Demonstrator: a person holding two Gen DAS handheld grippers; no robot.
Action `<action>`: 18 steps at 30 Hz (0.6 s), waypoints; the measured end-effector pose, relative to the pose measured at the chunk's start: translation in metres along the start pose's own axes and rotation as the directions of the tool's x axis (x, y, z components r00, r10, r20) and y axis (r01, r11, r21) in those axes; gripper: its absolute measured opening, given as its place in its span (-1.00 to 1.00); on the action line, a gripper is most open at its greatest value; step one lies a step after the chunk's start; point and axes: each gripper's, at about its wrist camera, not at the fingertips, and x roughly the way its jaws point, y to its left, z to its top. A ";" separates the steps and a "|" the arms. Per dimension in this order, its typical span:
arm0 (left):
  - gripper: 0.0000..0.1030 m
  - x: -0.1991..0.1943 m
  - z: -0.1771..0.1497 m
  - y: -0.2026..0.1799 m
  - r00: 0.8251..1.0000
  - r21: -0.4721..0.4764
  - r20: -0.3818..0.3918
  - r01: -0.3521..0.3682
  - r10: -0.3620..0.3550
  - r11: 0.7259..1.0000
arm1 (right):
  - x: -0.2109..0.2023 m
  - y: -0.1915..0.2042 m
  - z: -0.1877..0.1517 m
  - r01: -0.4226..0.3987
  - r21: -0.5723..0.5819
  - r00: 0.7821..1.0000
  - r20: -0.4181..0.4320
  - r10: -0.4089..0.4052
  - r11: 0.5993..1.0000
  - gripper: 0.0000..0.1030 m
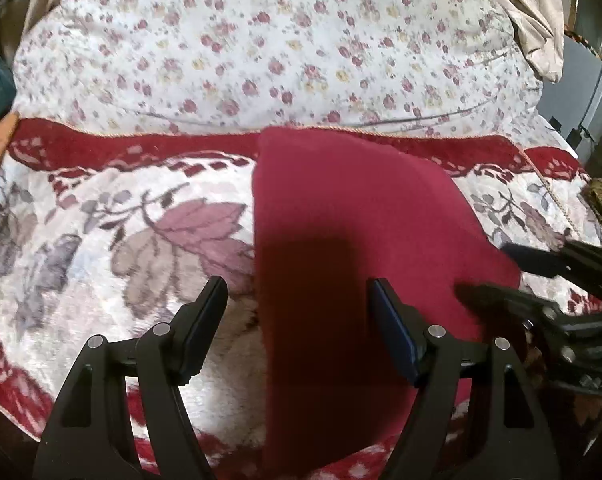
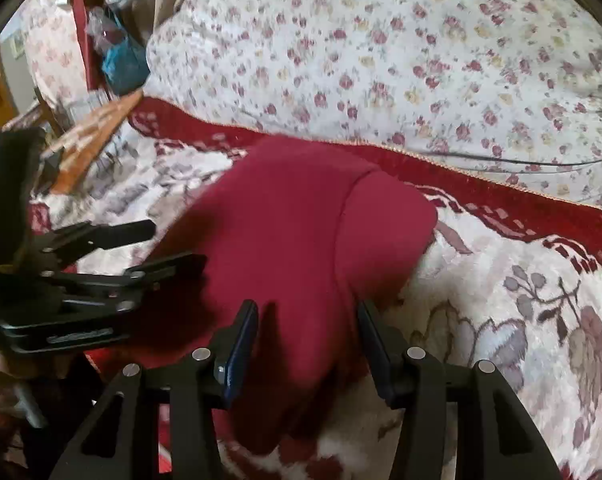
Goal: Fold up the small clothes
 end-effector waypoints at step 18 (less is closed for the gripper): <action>0.44 -0.048 -0.001 0.013 0.993 -0.067 0.106 -0.052 0.059 0.996 | -0.048 0.020 -0.012 0.054 0.107 0.989 0.134 -0.069 0.993 0.46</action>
